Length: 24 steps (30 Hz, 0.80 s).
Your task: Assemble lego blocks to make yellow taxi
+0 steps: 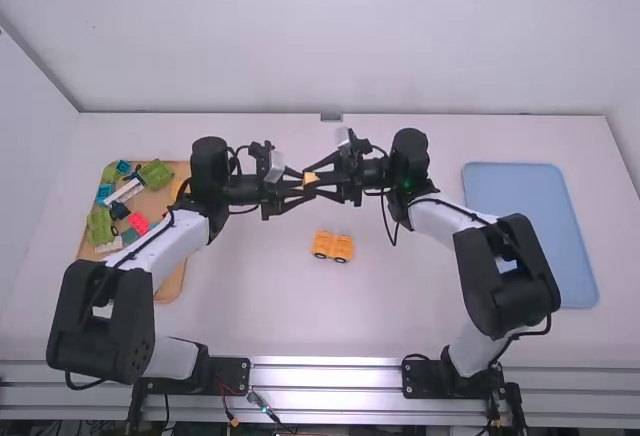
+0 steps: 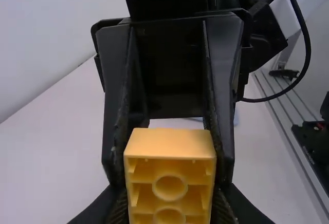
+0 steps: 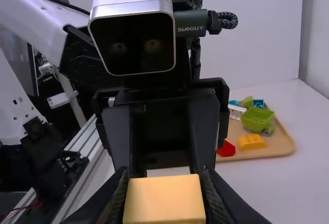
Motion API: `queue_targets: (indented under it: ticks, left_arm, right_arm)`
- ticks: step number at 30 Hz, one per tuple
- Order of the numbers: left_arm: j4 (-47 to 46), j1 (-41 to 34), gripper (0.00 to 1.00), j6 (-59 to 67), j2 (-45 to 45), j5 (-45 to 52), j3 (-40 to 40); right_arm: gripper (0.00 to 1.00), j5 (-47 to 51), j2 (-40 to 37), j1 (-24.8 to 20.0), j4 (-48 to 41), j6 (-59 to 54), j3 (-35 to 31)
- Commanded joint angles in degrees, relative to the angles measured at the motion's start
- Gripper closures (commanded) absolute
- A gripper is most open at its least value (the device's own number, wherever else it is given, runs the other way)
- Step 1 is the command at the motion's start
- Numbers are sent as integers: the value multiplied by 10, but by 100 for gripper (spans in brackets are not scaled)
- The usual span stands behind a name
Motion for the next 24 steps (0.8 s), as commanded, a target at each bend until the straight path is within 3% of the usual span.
queue_targets:
  ticks: [1,2,3,10,14,18,20,21,23,24]
  left_arm:
    - [9,-5,50,2,-7,21,-1]
    - [9,-5,22,3,-7,21,-1]
    - [10,-5,1,3,-7,21,-1]
    - [-1,-5,1,1,-7,4,-1]
    - [-63,-4,1,0,-7,-99,-1]
    - [-107,-5,1,27,-7,-150,-1]
    - [-124,0,1,28,-7,-189,0]
    - [-126,0,1,28,-7,-195,1]
    - [-143,-2,1,29,-7,-238,4]
    - [-147,-2,1,29,-7,-245,5]
  right_arm:
    - [66,4,9,2,-1,1,11]
    - [67,5,9,2,-1,1,11]
    - [67,5,9,2,0,1,11]
    - [73,74,9,-10,-10,10,11]
    - [74,179,0,-25,-90,-30,13]
    - [74,217,-30,-42,-269,-115,51]
    - [77,278,-50,-53,-459,-198,106]
    - [78,284,-51,-53,-472,-204,111]
    - [81,363,-54,-53,-667,-306,184]
    - [81,371,-54,-51,-690,-322,193]
